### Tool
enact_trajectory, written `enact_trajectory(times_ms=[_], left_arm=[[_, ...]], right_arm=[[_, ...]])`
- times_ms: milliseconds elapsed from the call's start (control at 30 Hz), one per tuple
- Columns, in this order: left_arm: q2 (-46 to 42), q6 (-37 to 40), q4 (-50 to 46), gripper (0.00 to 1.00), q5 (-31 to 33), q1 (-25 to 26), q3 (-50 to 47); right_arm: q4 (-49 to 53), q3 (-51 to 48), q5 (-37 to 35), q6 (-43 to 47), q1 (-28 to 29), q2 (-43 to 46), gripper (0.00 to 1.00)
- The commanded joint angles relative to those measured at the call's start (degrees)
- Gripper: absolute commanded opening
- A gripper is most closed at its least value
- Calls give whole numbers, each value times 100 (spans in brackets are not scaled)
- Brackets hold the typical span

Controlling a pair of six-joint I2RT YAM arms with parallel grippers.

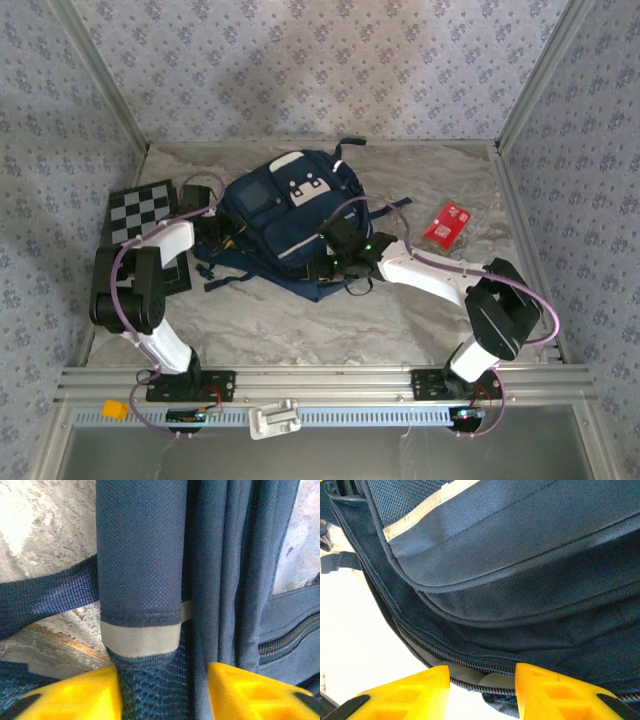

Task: Pack the student bag

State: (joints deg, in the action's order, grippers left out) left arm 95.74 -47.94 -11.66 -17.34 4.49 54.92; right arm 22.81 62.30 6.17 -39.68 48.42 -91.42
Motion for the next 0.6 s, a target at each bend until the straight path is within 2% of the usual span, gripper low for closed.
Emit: enact_trajectory(times_ms=[0,133,333,433,567], left_arm=[[137,-70,239,37,-199,12,117],[142,-139,340,18,-251,82,19],[-106,-251,195,0,-302,341,-53],[-385,-613,327,0,-320,546,-255],[-819,-1384,580,0,-183,1221,-522]], right_arm=[[-30,60,-99,-82,-87,-159,40],[-44,175,-124,52,-259,-365,41],[233,551,-201,567,-725,-662,45],[286,903,-81,762,-1153,-937,46],[435,1315,-124,1190,-1693,-1231,50]])
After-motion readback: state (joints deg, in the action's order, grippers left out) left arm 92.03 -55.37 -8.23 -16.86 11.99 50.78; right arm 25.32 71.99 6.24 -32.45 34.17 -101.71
